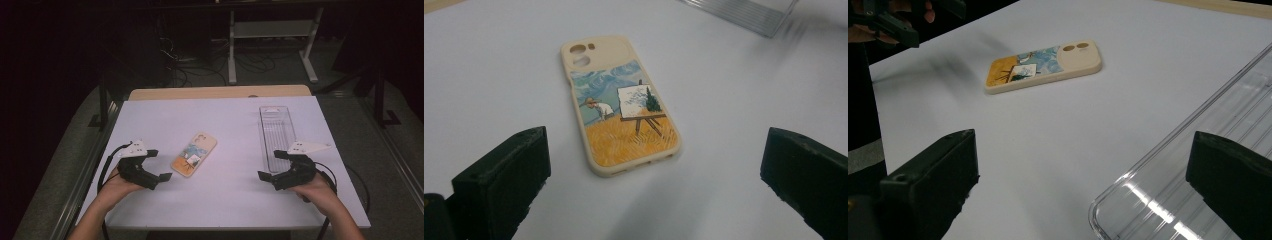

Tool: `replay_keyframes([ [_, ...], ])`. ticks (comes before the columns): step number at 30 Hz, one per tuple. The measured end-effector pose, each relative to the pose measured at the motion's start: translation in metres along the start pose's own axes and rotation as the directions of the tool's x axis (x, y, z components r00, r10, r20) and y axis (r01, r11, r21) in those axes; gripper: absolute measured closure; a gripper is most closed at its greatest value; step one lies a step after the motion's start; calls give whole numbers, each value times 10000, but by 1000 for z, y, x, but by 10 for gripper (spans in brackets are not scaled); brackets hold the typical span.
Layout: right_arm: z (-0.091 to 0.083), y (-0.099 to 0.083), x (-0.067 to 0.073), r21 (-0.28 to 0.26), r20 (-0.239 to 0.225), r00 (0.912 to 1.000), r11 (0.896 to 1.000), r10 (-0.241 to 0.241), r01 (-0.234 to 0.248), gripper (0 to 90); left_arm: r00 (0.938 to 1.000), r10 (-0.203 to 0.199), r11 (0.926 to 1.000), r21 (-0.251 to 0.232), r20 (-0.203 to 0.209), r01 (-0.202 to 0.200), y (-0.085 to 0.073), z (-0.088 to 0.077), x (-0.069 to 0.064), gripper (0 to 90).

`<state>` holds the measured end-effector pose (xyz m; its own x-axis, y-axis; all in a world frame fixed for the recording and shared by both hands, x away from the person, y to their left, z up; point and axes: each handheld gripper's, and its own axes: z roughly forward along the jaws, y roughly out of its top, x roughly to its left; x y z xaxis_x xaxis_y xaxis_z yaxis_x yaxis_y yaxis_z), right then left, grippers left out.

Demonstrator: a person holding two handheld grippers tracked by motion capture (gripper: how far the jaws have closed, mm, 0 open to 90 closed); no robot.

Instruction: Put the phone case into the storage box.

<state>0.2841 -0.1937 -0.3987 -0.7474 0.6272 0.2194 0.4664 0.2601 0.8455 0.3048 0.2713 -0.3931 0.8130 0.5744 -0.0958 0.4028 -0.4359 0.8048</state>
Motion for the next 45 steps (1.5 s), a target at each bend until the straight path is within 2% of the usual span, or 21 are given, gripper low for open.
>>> replay_keyframes([
  [8, 0, 4, -3, -211, -35, 9999, 9997, 105, -105, 2, 9999, 138, 9999, -18, -69, -138, 7, 0, 5, 0],
  [11, 1, 5, -6, -214, -38, 9999, 9997, 98, -99, 2, 9999, 56, 10000, -11, -95, -56, 10, 0, 7, 0],
  [13, 2, 5, -8, -262, -149, 9996, 9993, 257, -260, 1, 9999, -4, 10000, -62, -129, 4, 12, 0, 8, 0],
  [28, 4, 2, -9, -242, -143, 9999, 9997, 63, -67, 1, 9998, -4, 9999, -161, -199, 1, 33, 6, 14, 0],
  [32, 5, 2, -8, -250, -160, 9999, 9997, 53, -57, 1, 9995, 167, 9998, -86, -257, -169, 38, 9, 15, 0],
  [39, 5, 2, -9, -283, -197, 9998, 9996, 19, -24, 1, 9994, 121, 9997, -214, -311, -128, 47, 11, 17, 0],
  [40, 5, 1, -9, -322, -182, 9998, 9995, 5, -11, 2, 9992, 250, 9996, -138, -308, -254, 49, 11, 19, 0],
  [41, 5, 1, -9, -370, -178, 9998, 9993, -10, 4, 1, 9994, 130, 9997, -224, -307, -137, 49, 12, 19, 0],
  [45, 4, 1, -10, -450, -216, 9997, 9990, 66, -76, 2, 9993, 81, 9997, -216, -355, -89, 53, 13, 21, 0],
])
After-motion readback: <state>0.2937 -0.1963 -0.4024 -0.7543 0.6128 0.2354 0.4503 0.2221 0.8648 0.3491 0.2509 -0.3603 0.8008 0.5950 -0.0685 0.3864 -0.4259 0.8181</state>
